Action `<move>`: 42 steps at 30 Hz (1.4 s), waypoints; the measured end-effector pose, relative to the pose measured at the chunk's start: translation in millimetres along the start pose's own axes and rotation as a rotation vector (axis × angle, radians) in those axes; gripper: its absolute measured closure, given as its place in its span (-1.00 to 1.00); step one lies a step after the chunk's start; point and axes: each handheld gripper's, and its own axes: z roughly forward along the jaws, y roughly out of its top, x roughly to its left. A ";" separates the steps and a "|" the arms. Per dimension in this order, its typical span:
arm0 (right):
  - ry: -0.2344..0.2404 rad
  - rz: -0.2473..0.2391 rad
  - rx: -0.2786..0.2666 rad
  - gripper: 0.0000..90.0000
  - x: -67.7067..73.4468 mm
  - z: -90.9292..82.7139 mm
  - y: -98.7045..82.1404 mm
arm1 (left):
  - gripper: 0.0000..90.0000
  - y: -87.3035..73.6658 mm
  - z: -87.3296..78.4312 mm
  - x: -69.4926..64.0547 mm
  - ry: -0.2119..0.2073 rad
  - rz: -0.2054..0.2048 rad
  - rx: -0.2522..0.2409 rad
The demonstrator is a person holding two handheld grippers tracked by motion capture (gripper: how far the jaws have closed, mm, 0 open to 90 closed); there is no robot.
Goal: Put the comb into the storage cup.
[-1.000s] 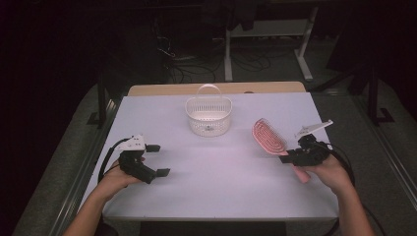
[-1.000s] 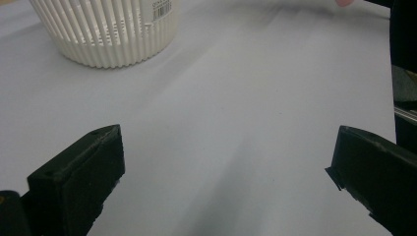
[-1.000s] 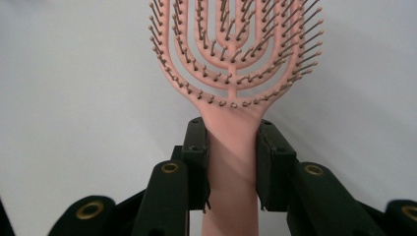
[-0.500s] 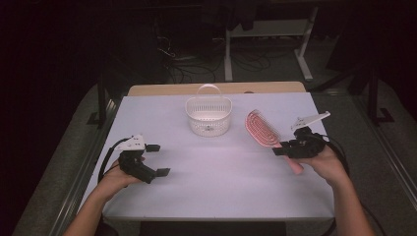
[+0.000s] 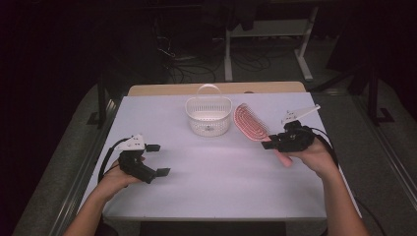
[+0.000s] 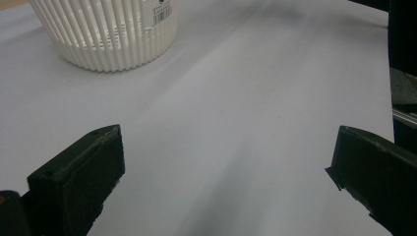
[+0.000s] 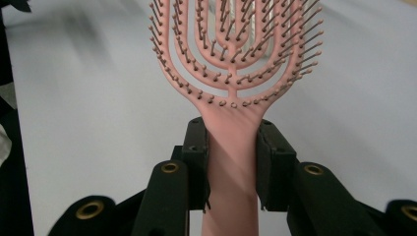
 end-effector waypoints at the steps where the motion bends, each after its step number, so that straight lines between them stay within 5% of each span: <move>1: 0.008 -0.003 -0.008 0.53 0.8 0.7 1.8 | -1.00 0.0 0.0 0.0 0.000 0.000 0.000; 21: 0.113 -0.091 -0.056 0.53 13.9 24.8 37.0 | -1.00 10.4 -0.3 -0.3 -0.015 0.009 -0.024; 42: 0.186 -0.142 -0.117 0.53 14.9 35.7 53.7 | -1.00 59.7 8.6 8.2 -0.075 0.060 -0.112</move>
